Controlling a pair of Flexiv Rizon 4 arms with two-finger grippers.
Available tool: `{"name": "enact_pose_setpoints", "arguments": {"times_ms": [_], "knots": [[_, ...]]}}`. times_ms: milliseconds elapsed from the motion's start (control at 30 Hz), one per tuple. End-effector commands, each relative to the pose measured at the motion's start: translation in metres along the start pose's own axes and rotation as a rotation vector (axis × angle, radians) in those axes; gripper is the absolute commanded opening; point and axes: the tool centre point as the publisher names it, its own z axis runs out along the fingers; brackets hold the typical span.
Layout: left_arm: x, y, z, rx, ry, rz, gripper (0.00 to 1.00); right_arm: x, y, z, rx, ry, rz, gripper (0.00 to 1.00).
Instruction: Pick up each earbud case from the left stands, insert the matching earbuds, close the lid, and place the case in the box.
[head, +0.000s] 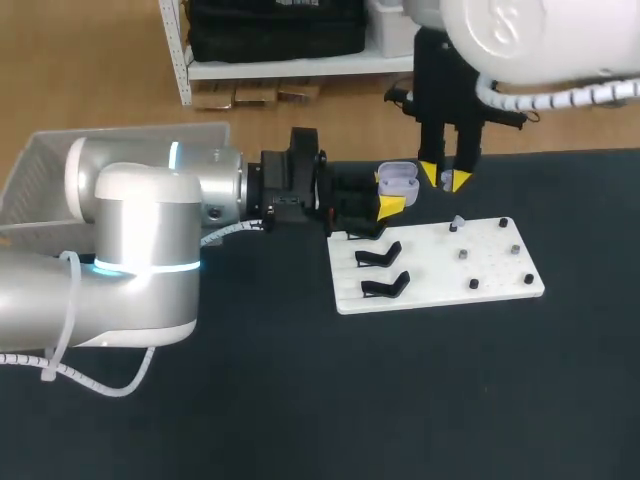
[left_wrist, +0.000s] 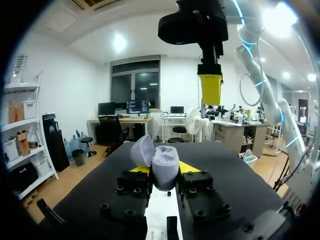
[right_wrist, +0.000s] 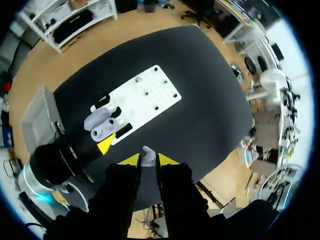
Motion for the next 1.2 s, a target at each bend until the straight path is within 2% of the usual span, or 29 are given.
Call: {"name": "enact_pose_setpoints", "arguments": {"times_ms": [33, 300, 400, 600, 867, 933, 1200], "knots": [[0.0, -0.001, 0.0, -0.007, -0.001, 0.0, 0.0, 0.001, 0.005, -0.002, 0.026, -0.001, 0.015, 0.0], [0.0, -0.001, 0.0, -0.007, -0.001, 0.0, 0.0, 0.001, 0.005, -0.002, 0.026, -0.001, 0.015, 0.0], [0.0, -0.001, 0.0, -0.007, -0.001, 0.0, 0.0, -0.003, 0.017, -0.003, 0.017, -0.03, 0.033, 0.0], [0.0, -0.001, 0.0, -0.007, -0.001, 0.0, 0.0, -0.007, 0.038, 0.001, 0.057, -0.074, 0.003, 0.0], [0.0, -0.001, 0.0, -0.007, -0.001, 0.0, 0.0, -0.016, 0.051, 0.005, 0.089, -0.118, -0.014, 0.0], [0.0, -0.001, 0.0, -0.007, -0.001, 0.0, 0.0, -0.017, 0.052, 0.007, 0.112, -0.152, -0.011, 0.0], [0.0, -0.001, 0.0, -0.007, -0.001, 0.0, 0.0, -0.018, 0.051, 0.015, 0.15, -0.128, 0.04, 0.0]]}}
